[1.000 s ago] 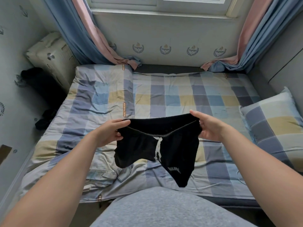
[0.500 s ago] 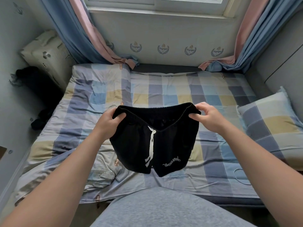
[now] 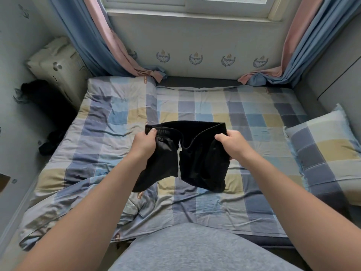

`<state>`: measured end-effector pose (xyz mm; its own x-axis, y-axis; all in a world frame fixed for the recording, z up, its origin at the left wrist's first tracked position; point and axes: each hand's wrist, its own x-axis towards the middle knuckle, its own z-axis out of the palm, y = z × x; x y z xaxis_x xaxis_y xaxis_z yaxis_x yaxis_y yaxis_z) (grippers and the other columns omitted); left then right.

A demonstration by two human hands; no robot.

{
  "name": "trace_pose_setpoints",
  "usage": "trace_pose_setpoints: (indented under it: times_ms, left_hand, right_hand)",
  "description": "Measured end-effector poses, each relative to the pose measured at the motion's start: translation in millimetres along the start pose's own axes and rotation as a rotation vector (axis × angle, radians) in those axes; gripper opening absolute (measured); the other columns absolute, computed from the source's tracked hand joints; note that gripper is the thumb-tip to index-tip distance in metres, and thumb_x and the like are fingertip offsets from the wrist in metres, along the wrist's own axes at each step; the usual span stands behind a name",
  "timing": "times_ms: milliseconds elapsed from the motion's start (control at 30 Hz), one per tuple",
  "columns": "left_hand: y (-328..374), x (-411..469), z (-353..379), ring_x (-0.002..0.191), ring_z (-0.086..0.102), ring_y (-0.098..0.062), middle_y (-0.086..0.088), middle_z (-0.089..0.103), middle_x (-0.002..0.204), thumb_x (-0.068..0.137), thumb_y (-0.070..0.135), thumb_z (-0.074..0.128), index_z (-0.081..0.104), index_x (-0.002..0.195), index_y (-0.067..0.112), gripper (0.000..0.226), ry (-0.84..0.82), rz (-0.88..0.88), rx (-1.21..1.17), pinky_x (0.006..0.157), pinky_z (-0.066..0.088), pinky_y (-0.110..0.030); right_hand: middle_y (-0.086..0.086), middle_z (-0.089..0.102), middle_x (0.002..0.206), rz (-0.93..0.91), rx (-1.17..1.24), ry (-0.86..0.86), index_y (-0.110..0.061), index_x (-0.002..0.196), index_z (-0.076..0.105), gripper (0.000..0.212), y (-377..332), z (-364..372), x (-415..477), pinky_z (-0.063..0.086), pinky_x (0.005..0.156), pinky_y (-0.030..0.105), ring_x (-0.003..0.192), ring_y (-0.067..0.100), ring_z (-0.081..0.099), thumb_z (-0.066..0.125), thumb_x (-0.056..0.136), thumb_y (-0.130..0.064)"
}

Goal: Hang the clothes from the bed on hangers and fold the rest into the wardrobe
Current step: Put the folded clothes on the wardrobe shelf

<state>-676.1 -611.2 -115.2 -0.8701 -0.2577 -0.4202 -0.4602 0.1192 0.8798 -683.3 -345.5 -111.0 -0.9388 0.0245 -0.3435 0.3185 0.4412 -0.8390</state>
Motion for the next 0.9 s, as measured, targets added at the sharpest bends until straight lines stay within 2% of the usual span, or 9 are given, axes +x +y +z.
trace_pose_setpoints:
  times_ms: [167,300,367,467,567,633,767,833,900]
  left_hand:
    - [10,-19,18,0.087,0.068,-0.015,-0.001,0.071,0.096,0.103,0.020,0.045,0.064,0.104,0.023,0.019,-0.242,0.075,-0.062,0.067,0.054,-0.029]
    - [22,-40,27,0.092,0.066,-0.014,-0.003,0.068,0.102,0.100,0.008,0.046,0.060,0.116,0.018,0.023,-0.413,0.179,-0.073,0.077,0.051,-0.028]
    - [28,-48,29,0.091,0.064,-0.016,-0.008,0.064,0.102,0.088,0.003,0.054,0.054,0.120,0.010,0.032,-0.515,0.214,-0.120,0.082,0.051,-0.030]
    - [31,-49,25,0.088,0.065,-0.013,-0.009,0.061,0.102,0.068,0.001,0.059,0.047,0.128,0.008,0.061,-0.642,0.258,-0.151,0.080,0.055,-0.028]
    - [27,-46,25,0.095,0.067,-0.013,0.001,0.066,0.100,0.068,0.009,0.076,0.052,0.125,0.018,0.062,-0.597,0.328,-0.064,0.085,0.055,-0.032]
    - [22,-44,31,0.099,0.067,-0.015,0.001,0.067,0.103,0.068,0.012,0.077,0.055,0.119,0.018,0.056,-0.490,0.383,-0.062,0.087,0.056,-0.037]
    - [11,-40,35,0.102,0.069,-0.018,-0.002,0.072,0.105,0.072,0.012,0.066,0.063,0.111,0.024,0.041,-0.389,0.338,-0.099,0.092,0.056,-0.041]
    - [7,-39,32,0.102,0.070,-0.017,-0.001,0.073,0.105,0.073,0.009,0.064,0.065,0.114,0.021,0.043,-0.472,0.274,-0.135,0.090,0.055,-0.036]
    - [5,-39,28,0.102,0.070,-0.020,-0.004,0.073,0.105,0.073,0.005,0.061,0.064,0.118,0.015,0.046,-0.567,0.218,-0.162,0.088,0.055,-0.033]
  right_hand:
    - [0.006,0.075,0.081,0.002,0.190,-0.195,-0.008,0.101,0.068,0.016,-23,14,-21,0.057,0.056,0.033,0.070,0.025,0.074,0.055,0.098,-0.017]
    - [0.017,0.074,0.100,-0.222,0.102,-0.222,-0.003,0.106,0.070,0.018,-43,20,-37,0.061,0.077,0.044,0.089,0.030,0.073,0.060,0.098,-0.016]
    - [0.024,0.066,0.098,-0.348,-0.025,-0.186,0.006,0.095,0.065,0.026,-49,23,-42,0.054,0.081,0.049,0.088,0.035,0.066,0.064,0.096,-0.020]
    - [0.002,0.052,0.089,-0.450,-0.099,-0.111,-0.010,0.075,0.060,0.029,-53,23,-46,0.043,0.073,0.030,0.076,0.012,0.053,0.060,0.094,-0.031]
    - [-0.008,0.060,0.088,-0.500,-0.055,-0.167,-0.028,0.088,0.061,0.014,-51,19,-48,0.043,0.075,0.023,0.083,0.008,0.058,0.047,0.090,-0.028]
    - [-0.006,0.068,0.093,-0.523,0.015,-0.184,-0.029,0.103,0.063,0.025,-47,14,-47,0.045,0.076,0.018,0.089,0.009,0.063,0.044,0.089,-0.019]
    - [-0.007,0.066,0.107,-0.505,0.051,0.104,-0.033,0.115,0.060,0.028,-24,3,-34,0.049,0.082,0.024,0.101,0.006,0.061,0.057,0.087,-0.029]
    - [-0.009,0.054,0.135,-0.357,0.090,0.114,-0.037,0.134,0.047,0.056,-7,-2,-27,0.044,0.098,0.028,0.124,0.006,0.050,0.065,0.082,-0.047]
    - [-0.009,0.033,0.158,-0.192,0.163,-0.065,-0.038,0.150,0.029,0.090,9,-4,-21,0.030,0.114,0.036,0.144,0.010,0.031,0.069,0.073,-0.061]
